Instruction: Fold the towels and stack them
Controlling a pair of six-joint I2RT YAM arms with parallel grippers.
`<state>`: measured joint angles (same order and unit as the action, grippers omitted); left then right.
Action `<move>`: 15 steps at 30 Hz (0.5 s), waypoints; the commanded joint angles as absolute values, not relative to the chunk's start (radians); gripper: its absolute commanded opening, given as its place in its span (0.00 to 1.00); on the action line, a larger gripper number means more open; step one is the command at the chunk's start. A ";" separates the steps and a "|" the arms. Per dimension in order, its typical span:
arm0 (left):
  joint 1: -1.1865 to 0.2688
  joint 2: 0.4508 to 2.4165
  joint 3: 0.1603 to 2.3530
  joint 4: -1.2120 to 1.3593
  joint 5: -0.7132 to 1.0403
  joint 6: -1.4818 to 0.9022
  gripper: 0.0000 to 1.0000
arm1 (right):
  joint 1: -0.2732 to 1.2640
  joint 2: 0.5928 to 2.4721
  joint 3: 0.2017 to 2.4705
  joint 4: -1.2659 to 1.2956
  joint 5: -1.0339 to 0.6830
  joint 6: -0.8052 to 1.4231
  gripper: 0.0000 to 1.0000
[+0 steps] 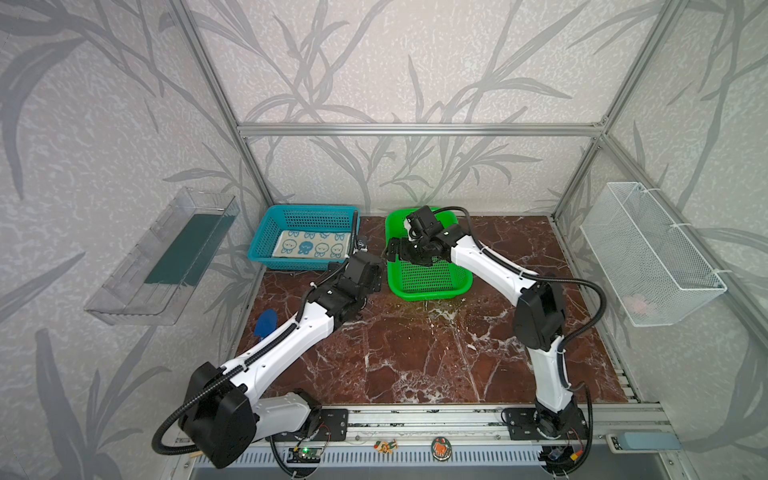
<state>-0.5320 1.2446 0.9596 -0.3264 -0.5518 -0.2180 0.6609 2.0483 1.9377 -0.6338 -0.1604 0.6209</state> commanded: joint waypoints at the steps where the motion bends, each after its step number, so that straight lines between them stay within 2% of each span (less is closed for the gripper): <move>1: -0.476 1.208 0.935 -0.297 -0.627 -0.232 0.99 | 0.597 1.867 1.862 -0.695 -0.031 0.477 0.99; 6: -0.432 1.194 0.830 -0.169 -0.757 -0.192 0.99 | 0.441 1.627 1.561 -0.613 0.119 0.377 0.99; 10: -0.393 1.210 0.767 -0.060 -0.864 -0.138 0.99 | 0.311 1.513 1.386 -0.597 0.247 0.320 0.99; 15: -0.291 1.184 0.633 0.083 -0.860 -0.174 0.99 | 0.267 1.404 1.133 -0.415 0.521 0.170 0.99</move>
